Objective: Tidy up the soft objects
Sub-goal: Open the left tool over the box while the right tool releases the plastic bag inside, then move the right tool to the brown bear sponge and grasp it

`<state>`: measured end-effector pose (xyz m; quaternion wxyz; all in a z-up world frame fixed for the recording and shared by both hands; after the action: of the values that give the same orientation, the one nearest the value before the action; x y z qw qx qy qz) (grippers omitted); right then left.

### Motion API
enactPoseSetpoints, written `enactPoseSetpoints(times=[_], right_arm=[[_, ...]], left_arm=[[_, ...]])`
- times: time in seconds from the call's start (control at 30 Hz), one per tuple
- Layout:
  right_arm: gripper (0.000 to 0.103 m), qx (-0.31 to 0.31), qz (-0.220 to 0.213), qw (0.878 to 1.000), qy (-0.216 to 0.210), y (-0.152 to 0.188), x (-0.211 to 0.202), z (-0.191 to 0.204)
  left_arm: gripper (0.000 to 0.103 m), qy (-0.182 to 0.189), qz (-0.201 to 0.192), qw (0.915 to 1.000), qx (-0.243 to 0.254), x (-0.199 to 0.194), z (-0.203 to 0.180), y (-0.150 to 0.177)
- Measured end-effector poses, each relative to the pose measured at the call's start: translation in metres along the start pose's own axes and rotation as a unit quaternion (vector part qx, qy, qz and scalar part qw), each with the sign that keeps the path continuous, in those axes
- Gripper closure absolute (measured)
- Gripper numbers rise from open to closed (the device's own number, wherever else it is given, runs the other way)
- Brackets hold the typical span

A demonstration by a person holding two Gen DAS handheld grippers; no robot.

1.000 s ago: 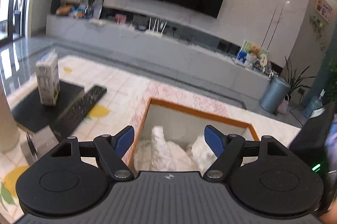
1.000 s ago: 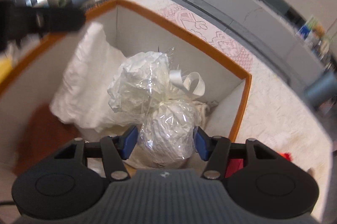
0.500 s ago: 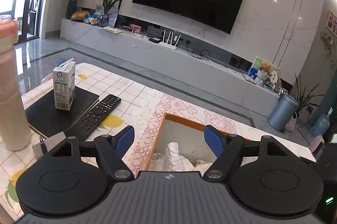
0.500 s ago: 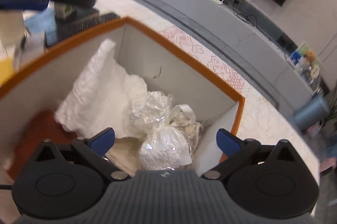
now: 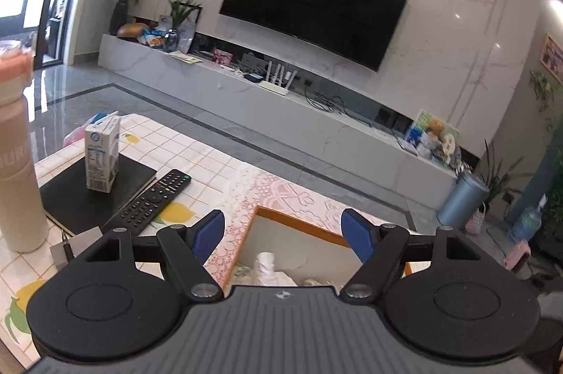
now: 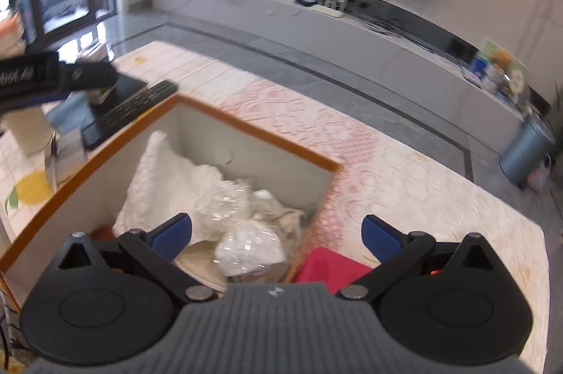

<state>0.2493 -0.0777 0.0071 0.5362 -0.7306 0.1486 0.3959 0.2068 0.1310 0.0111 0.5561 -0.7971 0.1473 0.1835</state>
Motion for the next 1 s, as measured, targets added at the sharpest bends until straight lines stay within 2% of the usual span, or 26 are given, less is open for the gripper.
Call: enactPoseSetpoints(times=[0.2, 0.33, 0.43, 0.57, 0.67, 0.8, 0.9, 1.0], right_arm=[[0.002, 0.036, -0.013, 0.998, 0.040, 0.008, -0.039, -0.049], [0.002, 0.073, -0.021, 0.995, 0.072, 0.019, -0.070, -0.089], [0.002, 0.080, -0.005, 0.990, 0.116, 0.032, -0.092, -0.116], [0.002, 0.083, -0.019, 0.981, 0.173, 0.053, -0.125, -0.149], [0.002, 0.098, -0.028, 0.975, 0.198, 0.072, -0.144, -0.172], [0.002, 0.138, -0.046, 0.965, 0.217, 0.096, -0.159, -0.197], [0.002, 0.175, -0.079, 0.955, 0.224, 0.112, -0.167, -0.210], [0.002, 0.203, -0.078, 0.956, 0.199, 0.125, -0.153, -0.220]], left_arm=[[0.014, 0.006, -0.007, 0.9983, 0.058, -0.016, -0.027, 0.000], [0.014, 0.038, -0.002, 0.9962, 0.078, -0.023, -0.055, 0.000], [0.014, 0.060, -0.007, 0.9933, 0.099, -0.030, -0.080, 0.005], [0.014, 0.091, 0.012, 0.9892, 0.114, -0.032, -0.115, 0.024], [0.014, 0.131, 0.045, 0.9831, 0.120, -0.029, -0.142, 0.046], [0.014, 0.214, 0.111, 0.9608, 0.137, -0.022, -0.170, 0.074], [0.014, 0.230, 0.121, 0.9558, 0.137, -0.019, -0.179, 0.083], [0.014, 0.221, 0.118, 0.9576, 0.142, -0.011, -0.184, 0.089]])
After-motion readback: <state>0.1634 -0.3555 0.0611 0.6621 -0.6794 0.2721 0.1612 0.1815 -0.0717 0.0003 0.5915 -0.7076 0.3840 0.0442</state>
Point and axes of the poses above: each gripper's, at about its wrist camera, not at the fingertips, and x roughly the way its jaws point, z to its left, y to its underside, the point moved 7 cm from there along x, roughly the way its jaws point
